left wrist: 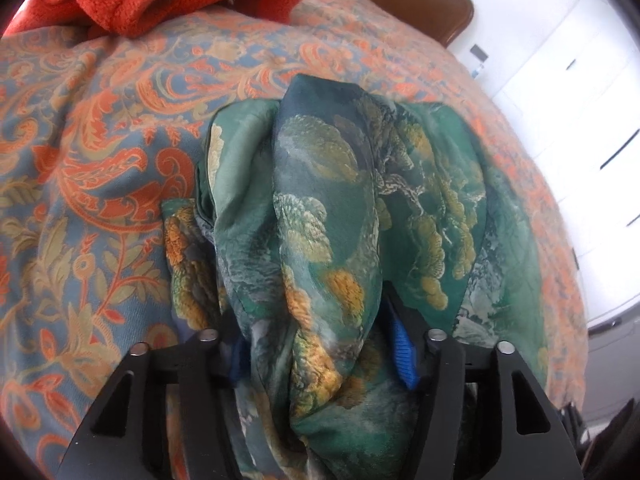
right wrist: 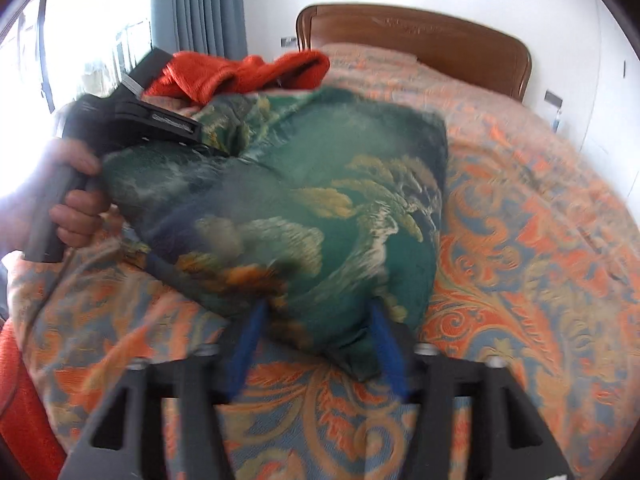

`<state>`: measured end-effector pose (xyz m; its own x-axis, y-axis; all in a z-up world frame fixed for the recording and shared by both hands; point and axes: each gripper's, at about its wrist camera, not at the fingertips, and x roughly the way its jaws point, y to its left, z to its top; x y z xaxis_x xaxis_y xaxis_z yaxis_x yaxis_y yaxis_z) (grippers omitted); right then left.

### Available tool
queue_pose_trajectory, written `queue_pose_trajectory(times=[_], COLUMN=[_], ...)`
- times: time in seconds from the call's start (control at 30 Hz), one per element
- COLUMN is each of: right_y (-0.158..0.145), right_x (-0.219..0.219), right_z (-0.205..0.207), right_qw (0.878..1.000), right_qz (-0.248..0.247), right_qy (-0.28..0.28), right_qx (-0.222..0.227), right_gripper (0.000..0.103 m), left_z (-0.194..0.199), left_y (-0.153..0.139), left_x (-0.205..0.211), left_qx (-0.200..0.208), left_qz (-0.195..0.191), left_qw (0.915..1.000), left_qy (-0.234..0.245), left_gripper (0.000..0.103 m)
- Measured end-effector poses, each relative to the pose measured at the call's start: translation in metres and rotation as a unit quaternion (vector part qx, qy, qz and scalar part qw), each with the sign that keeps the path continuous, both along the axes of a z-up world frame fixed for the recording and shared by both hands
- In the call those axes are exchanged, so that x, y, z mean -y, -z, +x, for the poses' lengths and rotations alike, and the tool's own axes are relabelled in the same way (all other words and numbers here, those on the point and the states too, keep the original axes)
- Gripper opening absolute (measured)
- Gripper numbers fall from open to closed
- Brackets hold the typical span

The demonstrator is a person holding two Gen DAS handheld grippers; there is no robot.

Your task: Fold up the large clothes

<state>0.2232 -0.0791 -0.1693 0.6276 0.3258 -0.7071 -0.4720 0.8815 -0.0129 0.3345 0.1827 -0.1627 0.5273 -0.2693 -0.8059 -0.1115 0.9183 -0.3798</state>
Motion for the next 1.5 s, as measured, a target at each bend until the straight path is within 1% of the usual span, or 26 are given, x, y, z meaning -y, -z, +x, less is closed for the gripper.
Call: queue_pose_trajectory(times=[0.03, 0.1, 0.13, 0.17, 0.23, 0.27, 0.33, 0.37, 0.4, 0.47, 0.53, 0.57, 0.67, 0.77, 0.83, 0.97, 1.07, 1.13, 1.23, 1.3, 1.33, 1.4, 1.43, 1.47, 1.5], right_y=[-0.009, -0.019, -0.024, -0.027, -0.028, -0.027, -0.025, -0.024, -0.024, -0.024, -0.027, -0.027, -0.030, -0.031, -0.031, -0.032, -0.032, -0.031, -0.030, -0.029, -0.029, -0.028, -0.028, -0.029, -0.029], right_x=[0.003, 0.010, 0.018, 0.024, 0.035, 0.043, 0.056, 0.065, 0.070, 0.086, 0.099, 0.106, 0.115, 0.115, 0.111, 0.100, 0.095, 0.094, 0.094, 0.095, 0.095, 0.098, 0.099, 0.102, 0.105], right_z=[-0.010, -0.024, -0.034, -0.041, -0.055, -0.062, -0.070, -0.073, -0.074, -0.076, -0.077, -0.078, -0.073, -0.072, -0.072, -0.075, -0.078, -0.079, -0.079, -0.079, -0.079, -0.078, -0.077, -0.077, -0.077], right_qw=[1.000, 0.999, 0.999, 0.999, 0.999, 0.999, 0.999, 0.999, 0.999, 0.997, 0.995, 0.994, 0.992, 0.991, 0.991, 0.993, 0.994, 0.994, 0.994, 0.993, 0.993, 0.992, 0.992, 0.992, 0.991], right_qz=[0.012, 0.034, 0.046, 0.047, 0.041, 0.034, 0.018, 0.009, 0.002, -0.009, -0.002, 0.008, 0.024, 0.024, 0.022, 0.008, -0.006, -0.007, -0.002, 0.002, 0.004, 0.012, 0.014, 0.019, 0.023], right_qy=[0.001, 0.000, 0.002, 0.005, 0.014, 0.021, 0.032, 0.043, 0.052, 0.075, 0.100, 0.108, 0.126, 0.132, 0.128, 0.118, 0.113, 0.112, 0.113, 0.115, 0.116, 0.120, 0.122, 0.126, 0.127], right_qx=[0.001, -0.001, -0.002, -0.002, -0.002, -0.004, -0.010, -0.012, -0.012, -0.014, -0.016, -0.017, -0.017, -0.013, -0.011, -0.005, 0.002, 0.002, -0.004, -0.011, -0.012, -0.019, -0.022, -0.025, -0.026], right_gripper=[0.070, 0.070, 0.072, 0.075, 0.078, 0.079, 0.079, 0.079, 0.079, 0.079, 0.079, 0.079, 0.081, 0.081, 0.081, 0.081, 0.081, 0.081, 0.081, 0.081, 0.081, 0.081, 0.081, 0.081, 0.081], left_z=[-0.005, -0.015, -0.024, -0.032, -0.046, -0.057, -0.070, -0.079, -0.085, -0.097, -0.106, -0.109, -0.119, -0.126, -0.126, -0.129, -0.130, -0.131, -0.131, -0.130, -0.131, -0.135, -0.137, -0.138, -0.136], left_y=[-0.006, -0.018, -0.027, -0.034, -0.044, -0.051, -0.059, -0.062, -0.064, -0.065, -0.064, -0.063, -0.062, -0.061, -0.063, -0.066, -0.065, -0.064, -0.060, -0.053, -0.050, -0.047, -0.046, -0.045, -0.043], left_x=[0.001, 0.002, 0.001, 0.000, -0.002, -0.004, -0.004, -0.004, -0.003, -0.002, -0.001, -0.001, -0.001, 0.000, -0.001, 0.003, 0.003, 0.004, 0.005, 0.004, 0.003, -0.006, -0.014, -0.023, -0.028], left_qx=[0.006, 0.014, 0.021, 0.029, 0.043, 0.051, 0.064, 0.072, 0.076, 0.081, 0.084, 0.082, 0.089, 0.095, 0.097, 0.099, 0.095, 0.091, 0.081, 0.067, 0.063, 0.057, 0.056, 0.051, 0.043], left_qz=[0.003, 0.022, 0.037, 0.042, 0.051, 0.073, 0.120, 0.162, 0.192, 0.263, 0.300, 0.316, 0.340, 0.358, 0.364, 0.368, 0.367, 0.368, 0.376, 0.371, 0.365, 0.334, 0.305, 0.265, 0.233], left_qw=[1.0000, 0.9996, 0.9990, 0.9985, 0.9976, 0.9956, 0.9899, 0.9831, 0.9772, 0.9592, 0.9474, 0.9421, 0.9315, 0.9232, 0.9206, 0.9184, 0.9194, 0.9195, 0.9172, 0.9217, 0.9248, 0.9362, 0.9458, 0.9591, 0.9688], left_qy=[-0.001, -0.008, -0.015, -0.018, -0.021, -0.029, -0.040, -0.046, -0.048, -0.066, -0.075, -0.079, -0.092, -0.102, -0.104, -0.107, -0.104, -0.104, -0.103, -0.092, -0.089, -0.094, -0.095, -0.085, -0.073], left_gripper=[0.069, 0.084, 0.087, 0.088, 0.091, 0.097, 0.099, 0.099, 0.099, 0.101, 0.102, 0.102, 0.102, 0.103, 0.103, 0.103, 0.102, 0.102, 0.103, 0.103, 0.102, 0.102, 0.102, 0.102, 0.101])
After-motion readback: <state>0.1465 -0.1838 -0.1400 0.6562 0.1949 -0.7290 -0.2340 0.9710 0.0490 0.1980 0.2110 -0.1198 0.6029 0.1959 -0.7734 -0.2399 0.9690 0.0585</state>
